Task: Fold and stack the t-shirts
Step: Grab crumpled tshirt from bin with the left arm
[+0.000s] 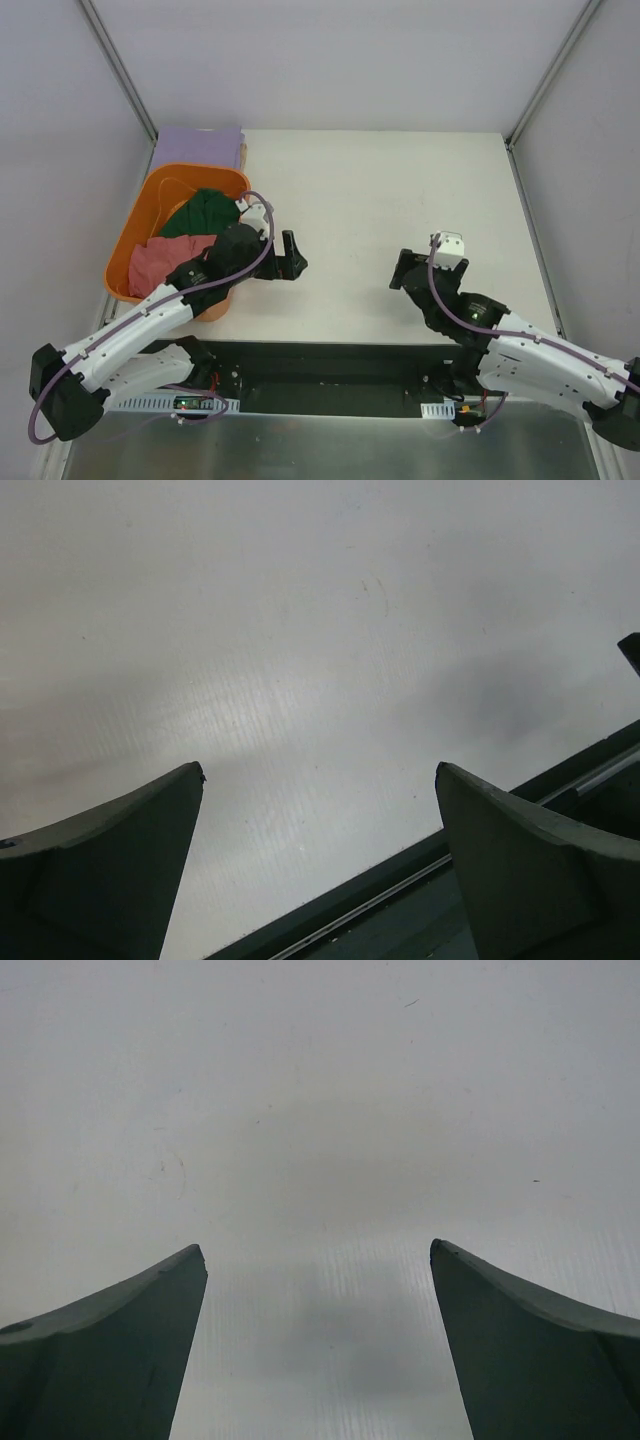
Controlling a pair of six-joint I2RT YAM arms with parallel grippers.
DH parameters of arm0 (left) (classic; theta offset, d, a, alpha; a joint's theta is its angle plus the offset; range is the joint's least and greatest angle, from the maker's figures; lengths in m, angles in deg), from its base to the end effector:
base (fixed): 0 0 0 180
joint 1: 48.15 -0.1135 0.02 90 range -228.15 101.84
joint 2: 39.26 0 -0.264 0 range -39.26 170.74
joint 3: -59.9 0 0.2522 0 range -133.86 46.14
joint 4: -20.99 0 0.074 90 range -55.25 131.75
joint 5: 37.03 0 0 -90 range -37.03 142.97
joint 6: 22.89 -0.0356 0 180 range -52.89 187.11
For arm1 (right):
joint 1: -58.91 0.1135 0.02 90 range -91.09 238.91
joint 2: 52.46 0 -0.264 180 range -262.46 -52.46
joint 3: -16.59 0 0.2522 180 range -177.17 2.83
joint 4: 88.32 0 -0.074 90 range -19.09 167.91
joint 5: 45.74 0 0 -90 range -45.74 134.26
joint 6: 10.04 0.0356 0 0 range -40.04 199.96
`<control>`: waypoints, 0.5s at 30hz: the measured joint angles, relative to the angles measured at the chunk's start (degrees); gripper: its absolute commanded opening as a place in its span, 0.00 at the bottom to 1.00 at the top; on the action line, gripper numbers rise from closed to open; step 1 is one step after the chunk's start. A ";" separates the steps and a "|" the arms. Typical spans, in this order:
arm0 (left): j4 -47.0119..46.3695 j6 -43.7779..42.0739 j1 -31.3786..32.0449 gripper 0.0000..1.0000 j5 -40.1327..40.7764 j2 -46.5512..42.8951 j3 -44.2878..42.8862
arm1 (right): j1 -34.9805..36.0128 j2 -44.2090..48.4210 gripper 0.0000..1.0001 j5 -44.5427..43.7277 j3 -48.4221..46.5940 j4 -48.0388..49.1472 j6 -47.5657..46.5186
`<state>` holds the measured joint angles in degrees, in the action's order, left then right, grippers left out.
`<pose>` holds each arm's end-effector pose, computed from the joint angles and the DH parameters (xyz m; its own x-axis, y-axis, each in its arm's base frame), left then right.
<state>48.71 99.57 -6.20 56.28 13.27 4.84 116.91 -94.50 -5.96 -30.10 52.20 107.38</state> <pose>0.1579 -0.1392 0.2875 -0.6044 -0.1772 -0.7767 0.3604 0.8087 -0.4649 0.1052 0.1167 0.2555 -0.3646 -0.0274 -0.9308 -0.0455 0.9989 -0.0116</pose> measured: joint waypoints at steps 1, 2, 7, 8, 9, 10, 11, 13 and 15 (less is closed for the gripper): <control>0.02 -0.37 0.00 0.99 0.07 -0.28 -0.11 | 0.00 -0.57 0.96 0.00 0.00 0.07 -0.31; 0.04 -0.83 0.00 0.99 0.17 -0.52 -0.31 | 0.00 -0.94 0.96 0.00 0.00 0.09 -0.50; 3.08 -3.32 -0.04 0.99 7.85 -2.47 -5.01 | 0.00 -1.11 0.96 -0.04 -0.02 0.17 -0.70; 3.69 -3.32 -0.42 0.99 11.15 -3.23 -6.40 | 0.00 -0.90 0.96 -0.04 0.00 0.17 -0.70; 4.26 -3.32 -1.25 0.99 13.88 -3.87 -7.56 | 0.00 -0.55 0.96 -0.11 0.00 0.22 -0.68; 5.05 -3.30 -3.34 0.99 15.96 -4.57 -9.03 | 0.00 0.04 0.96 -0.11 0.02 0.42 -0.68; 5.44 -3.28 -6.29 0.99 17.42 -4.94 -10.21 | 0.00 0.61 0.96 -0.09 0.04 0.68 -0.72; 5.62 -3.04 -15.21 0.99 18.27 -4.87 -11.89 | 0.00 1.68 0.96 -0.02 0.07 1.25 -1.05; 5.64 -2.51 -23.56 0.99 18.47 -3.67 -12.31 | 0.00 2.93 0.96 -0.04 0.42 2.10 -1.25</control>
<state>54.34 97.06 -29.76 74.75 9.60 -7.47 116.91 -91.57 -6.00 -29.68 54.30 106.13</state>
